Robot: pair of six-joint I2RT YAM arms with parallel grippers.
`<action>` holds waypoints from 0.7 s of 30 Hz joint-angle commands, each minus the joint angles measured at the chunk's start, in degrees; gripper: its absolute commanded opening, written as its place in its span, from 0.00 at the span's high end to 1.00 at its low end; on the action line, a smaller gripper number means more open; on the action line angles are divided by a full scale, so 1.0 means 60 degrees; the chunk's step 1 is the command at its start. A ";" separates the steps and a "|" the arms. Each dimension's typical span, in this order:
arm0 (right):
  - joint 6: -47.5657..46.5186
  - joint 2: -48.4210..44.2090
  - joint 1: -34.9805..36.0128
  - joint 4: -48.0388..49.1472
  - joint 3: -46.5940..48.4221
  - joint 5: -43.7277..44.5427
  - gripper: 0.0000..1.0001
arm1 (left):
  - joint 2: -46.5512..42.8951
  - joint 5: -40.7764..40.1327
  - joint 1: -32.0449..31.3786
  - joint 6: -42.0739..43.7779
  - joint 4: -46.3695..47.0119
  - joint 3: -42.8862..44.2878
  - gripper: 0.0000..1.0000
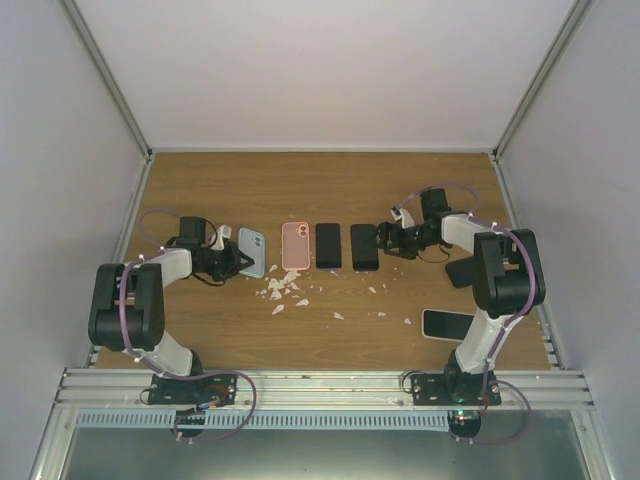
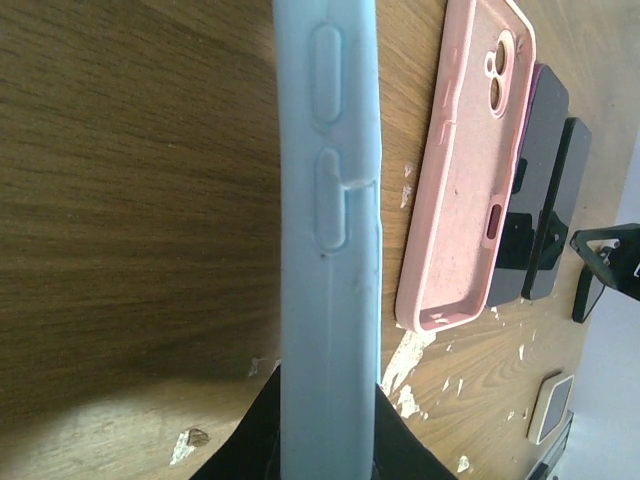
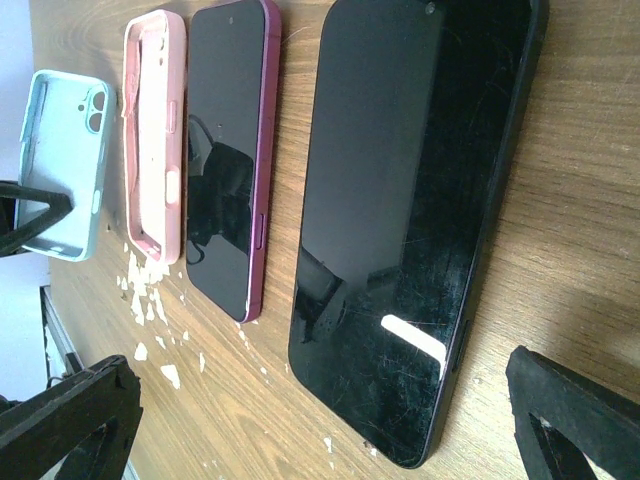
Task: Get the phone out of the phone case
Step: Place the phone case at the center of the board.
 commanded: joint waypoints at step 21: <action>-0.0099 -0.0067 -0.0102 0.0082 0.0173 -0.0068 0.00 | 0.1289 -0.1894 -0.0774 -0.0042 -0.0092 0.1085 0.92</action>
